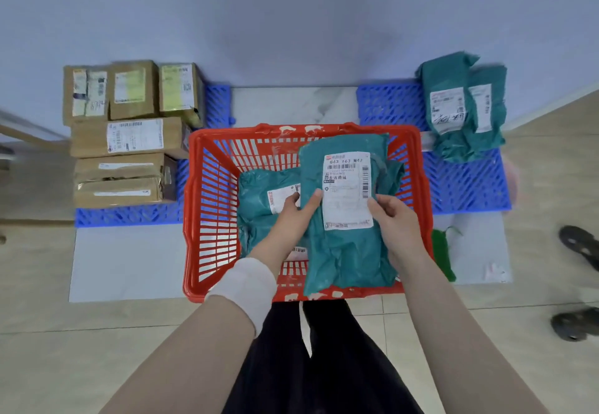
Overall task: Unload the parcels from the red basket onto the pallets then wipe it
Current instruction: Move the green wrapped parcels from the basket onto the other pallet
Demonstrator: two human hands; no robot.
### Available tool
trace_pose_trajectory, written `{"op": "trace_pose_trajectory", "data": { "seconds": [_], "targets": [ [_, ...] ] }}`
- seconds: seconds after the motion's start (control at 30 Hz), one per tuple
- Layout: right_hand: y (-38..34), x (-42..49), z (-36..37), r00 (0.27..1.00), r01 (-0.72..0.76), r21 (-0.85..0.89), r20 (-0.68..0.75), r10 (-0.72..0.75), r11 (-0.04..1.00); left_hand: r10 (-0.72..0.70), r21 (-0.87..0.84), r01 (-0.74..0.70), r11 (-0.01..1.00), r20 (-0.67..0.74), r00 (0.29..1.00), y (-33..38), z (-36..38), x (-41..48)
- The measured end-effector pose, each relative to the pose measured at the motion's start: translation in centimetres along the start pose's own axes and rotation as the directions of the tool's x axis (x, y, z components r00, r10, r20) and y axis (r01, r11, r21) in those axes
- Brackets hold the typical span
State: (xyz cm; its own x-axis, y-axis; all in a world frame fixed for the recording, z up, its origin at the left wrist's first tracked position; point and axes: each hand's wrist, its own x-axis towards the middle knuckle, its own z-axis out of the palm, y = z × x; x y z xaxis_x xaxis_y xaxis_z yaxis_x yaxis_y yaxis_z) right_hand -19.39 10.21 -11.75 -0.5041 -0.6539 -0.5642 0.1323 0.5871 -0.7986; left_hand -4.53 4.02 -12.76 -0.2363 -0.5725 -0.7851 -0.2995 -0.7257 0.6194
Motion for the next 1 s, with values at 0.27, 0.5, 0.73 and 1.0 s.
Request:
{"op": "trace_pose_trajectory", "data": {
  "seconds": [0.27,0.5,0.73,1.0],
  "targets": [
    [-1.7,-0.9,-7.2,0.999,0.011,0.189,0.045,-0.020,0.982,0.293,-0.123,-0.302,0.945,-0.083,0.953,3.6,8.3,-2.4],
    [-0.5,2.4,-18.0,0.996,0.073,0.125,0.043,-0.079,0.989,0.309,-0.112,-0.328,0.938,-0.157,0.938,3.8,21.2,-2.2],
    [-0.2,6.6,-24.1,0.996,0.048,0.044,-0.079,-0.045,0.998,0.220,-0.152,-0.236,0.960,-0.111,0.969,3.5,29.3,-1.0],
    [-0.5,13.8,-27.0,0.997,0.013,-0.001,-0.080,-0.013,1.000,0.249,-0.031,-0.260,0.965,-0.197,0.948,7.3,33.3,6.8]
  ]
}}
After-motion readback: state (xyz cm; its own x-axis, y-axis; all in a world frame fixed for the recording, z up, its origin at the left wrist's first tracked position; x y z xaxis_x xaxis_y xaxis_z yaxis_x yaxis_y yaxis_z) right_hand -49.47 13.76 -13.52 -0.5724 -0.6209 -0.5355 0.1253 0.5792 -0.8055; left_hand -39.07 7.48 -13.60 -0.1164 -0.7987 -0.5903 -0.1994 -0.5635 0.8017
